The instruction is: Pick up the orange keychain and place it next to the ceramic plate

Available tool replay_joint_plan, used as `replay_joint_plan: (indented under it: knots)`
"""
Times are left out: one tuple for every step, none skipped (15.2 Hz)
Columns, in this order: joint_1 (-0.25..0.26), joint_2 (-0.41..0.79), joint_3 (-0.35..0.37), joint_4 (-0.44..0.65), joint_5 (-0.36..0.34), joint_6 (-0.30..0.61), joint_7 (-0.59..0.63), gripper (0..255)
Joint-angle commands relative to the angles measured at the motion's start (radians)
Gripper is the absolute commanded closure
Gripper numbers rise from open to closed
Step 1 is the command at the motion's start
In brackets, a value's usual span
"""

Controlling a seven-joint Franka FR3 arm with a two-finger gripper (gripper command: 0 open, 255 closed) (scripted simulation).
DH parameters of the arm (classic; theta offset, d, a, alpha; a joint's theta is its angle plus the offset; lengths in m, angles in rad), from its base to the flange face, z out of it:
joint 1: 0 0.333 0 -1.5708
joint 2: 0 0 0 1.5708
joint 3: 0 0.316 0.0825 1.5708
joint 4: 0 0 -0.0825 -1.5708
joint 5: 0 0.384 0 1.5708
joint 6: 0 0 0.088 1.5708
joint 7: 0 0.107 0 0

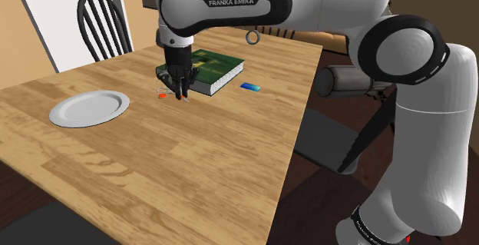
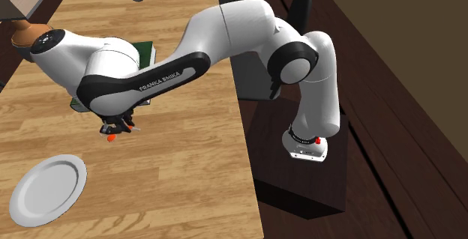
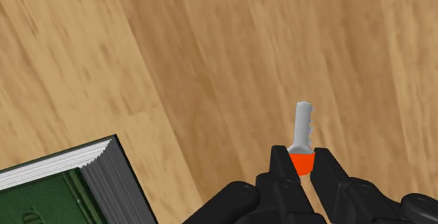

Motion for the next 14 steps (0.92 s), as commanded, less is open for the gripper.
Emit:
replay_joint_plan:
  knots:
    - [-0.001,0.001,0.0,-0.023,-0.001,0.024,0.002,255]
    - [-0.002,0.001,-0.001,-0.036,-0.001,0.038,0.002,255]
    - [-0.003,0.001,-0.001,-0.05,-0.001,0.051,0.002,255]
    - [-0.004,0.001,-0.001,-0.063,-0.002,0.064,0.003,255]
    - [-0.005,0.002,-0.002,-0.076,-0.002,0.077,0.004,255]
    - [-0.006,0.003,-0.002,-0.088,-0.003,0.09,0.004,255]
    - [-0.007,0.004,-0.003,-0.1,-0.003,0.103,0.005,255]
    - [-0.007,0.004,-0.003,-0.1,-0.003,0.103,0.005,255]
    - [-0.007,0.004,-0.003,-0.1,-0.003,0.103,0.005,255]
    - [-0.007,0.004,-0.003,-0.1,-0.003,0.103,0.005,255]
    - [-0.007,0.004,-0.003,-0.1,-0.003,0.103,0.005,255]
    - [-0.007,0.004,-0.003,-0.1,-0.003,0.103,0.005,255]
    - [-0.007,0.004,-0.003,-0.1,-0.003,0.103,0.005,255]
    - [-0.007,0.004,-0.003,-0.1,-0.003,0.103,0.005,255]
